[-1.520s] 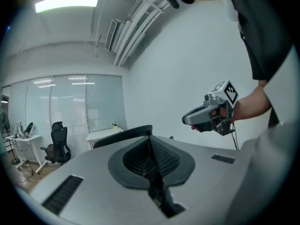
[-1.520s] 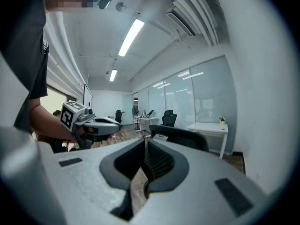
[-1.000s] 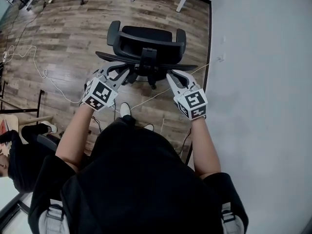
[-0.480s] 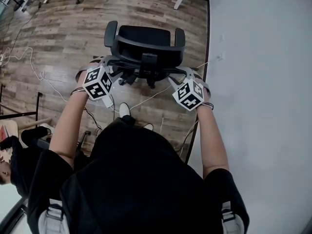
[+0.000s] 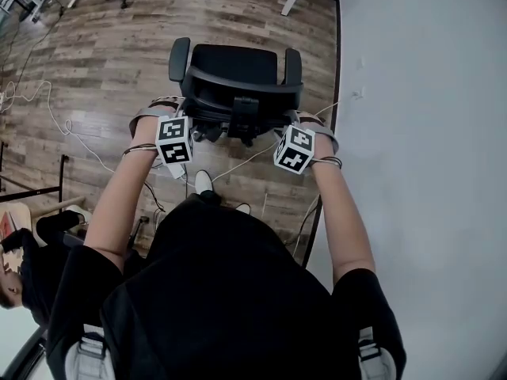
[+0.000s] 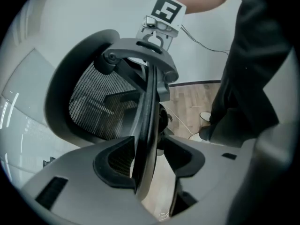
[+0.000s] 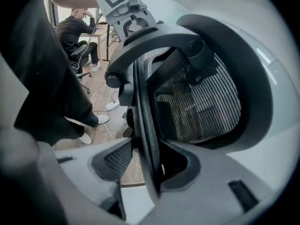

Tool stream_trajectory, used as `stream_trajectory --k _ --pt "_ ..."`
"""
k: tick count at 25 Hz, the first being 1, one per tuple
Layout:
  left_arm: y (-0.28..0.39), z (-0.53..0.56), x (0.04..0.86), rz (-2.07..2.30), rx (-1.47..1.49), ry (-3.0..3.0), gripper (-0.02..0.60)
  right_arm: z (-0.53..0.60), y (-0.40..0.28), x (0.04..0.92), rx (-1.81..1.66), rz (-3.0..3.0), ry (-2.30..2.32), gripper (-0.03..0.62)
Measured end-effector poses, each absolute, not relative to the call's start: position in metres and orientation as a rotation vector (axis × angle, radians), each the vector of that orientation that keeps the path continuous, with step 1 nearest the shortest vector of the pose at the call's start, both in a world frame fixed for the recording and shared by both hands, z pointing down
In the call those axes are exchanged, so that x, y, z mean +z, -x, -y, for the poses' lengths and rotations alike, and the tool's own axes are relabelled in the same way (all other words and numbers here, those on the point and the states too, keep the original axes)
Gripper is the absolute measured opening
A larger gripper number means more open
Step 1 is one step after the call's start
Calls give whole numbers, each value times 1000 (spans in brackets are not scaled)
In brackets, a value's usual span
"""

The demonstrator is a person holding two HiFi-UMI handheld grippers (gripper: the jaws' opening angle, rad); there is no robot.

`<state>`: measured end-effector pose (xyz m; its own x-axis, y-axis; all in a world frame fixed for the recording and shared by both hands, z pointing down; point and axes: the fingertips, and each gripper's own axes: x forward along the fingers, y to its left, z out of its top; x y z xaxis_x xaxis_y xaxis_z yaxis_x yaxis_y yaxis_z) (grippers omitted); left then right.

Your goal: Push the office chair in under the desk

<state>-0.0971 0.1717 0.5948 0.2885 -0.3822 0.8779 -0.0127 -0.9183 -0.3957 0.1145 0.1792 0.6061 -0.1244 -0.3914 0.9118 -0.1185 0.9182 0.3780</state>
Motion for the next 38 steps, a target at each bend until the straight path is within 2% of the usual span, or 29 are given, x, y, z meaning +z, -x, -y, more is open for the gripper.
stream_trajectory --k 3,5,8,38 --pt "99 -170 607 -347 -1675 2205 182 -177 -112 613 -273 1661 -378 163" --pt "101 -167 611 -358 -1671 2167 130 -178 -109 618 -283 1644 -361 149" --pt "100 -164 613 -350 -1676 2160 124 -176 -111 620 -294 1631 -345 140" --pt "122 -47 609 -216 -1643 2140 133 -95 -86 617 -315 1596 -501 132"
